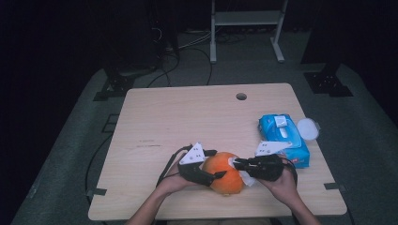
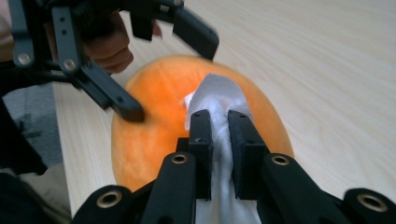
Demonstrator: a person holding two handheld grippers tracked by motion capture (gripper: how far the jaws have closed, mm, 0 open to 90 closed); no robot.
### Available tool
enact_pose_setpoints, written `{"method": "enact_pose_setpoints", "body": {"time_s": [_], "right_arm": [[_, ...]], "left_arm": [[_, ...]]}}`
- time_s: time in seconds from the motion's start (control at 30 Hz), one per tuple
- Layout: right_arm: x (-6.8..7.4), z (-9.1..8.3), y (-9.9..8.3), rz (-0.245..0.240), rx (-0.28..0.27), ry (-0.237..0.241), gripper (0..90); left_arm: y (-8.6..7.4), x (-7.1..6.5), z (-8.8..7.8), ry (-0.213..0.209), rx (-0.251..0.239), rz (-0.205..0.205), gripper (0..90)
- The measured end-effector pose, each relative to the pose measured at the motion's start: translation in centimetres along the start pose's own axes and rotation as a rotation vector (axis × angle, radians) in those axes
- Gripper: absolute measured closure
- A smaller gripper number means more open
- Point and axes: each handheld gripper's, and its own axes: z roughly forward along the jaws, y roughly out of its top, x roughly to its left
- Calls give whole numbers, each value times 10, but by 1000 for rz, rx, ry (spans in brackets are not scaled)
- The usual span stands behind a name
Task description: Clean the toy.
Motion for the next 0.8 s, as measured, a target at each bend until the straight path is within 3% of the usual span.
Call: {"method": "enact_pose_setpoints", "body": {"time_s": [0.07,0.1,0.23,0.33,0.4,0.5,0.57,0.67,0.73,0.8], "right_arm": [[-1,-1,-1,3,9,-3,795],[-1,0,-2,5,11,1,795],[6,0,3,-13,-4,-12,794],[14,-2,12,-35,-52,3,792],[16,-4,16,-46,-55,14,792],[13,-1,11,-45,-20,14,793],[10,1,5,-47,11,5,793],[3,-1,1,-9,12,21,792],[1,0,1,4,6,27,791],[5,0,4,-15,5,3,791]], "left_arm": [[-7,7,2,-40,20,-80,115],[-8,8,3,-46,23,-83,123],[1,-2,2,-13,29,-24,245],[9,-14,5,0,30,36,254],[11,-17,6,3,38,66,232],[7,-7,2,-19,39,21,149],[1,2,-1,-30,49,-39,99],[-8,10,3,-78,84,-140,68],[-9,8,5,-87,85,-138,137],[-4,6,1,-68,63,-91,260]]}}
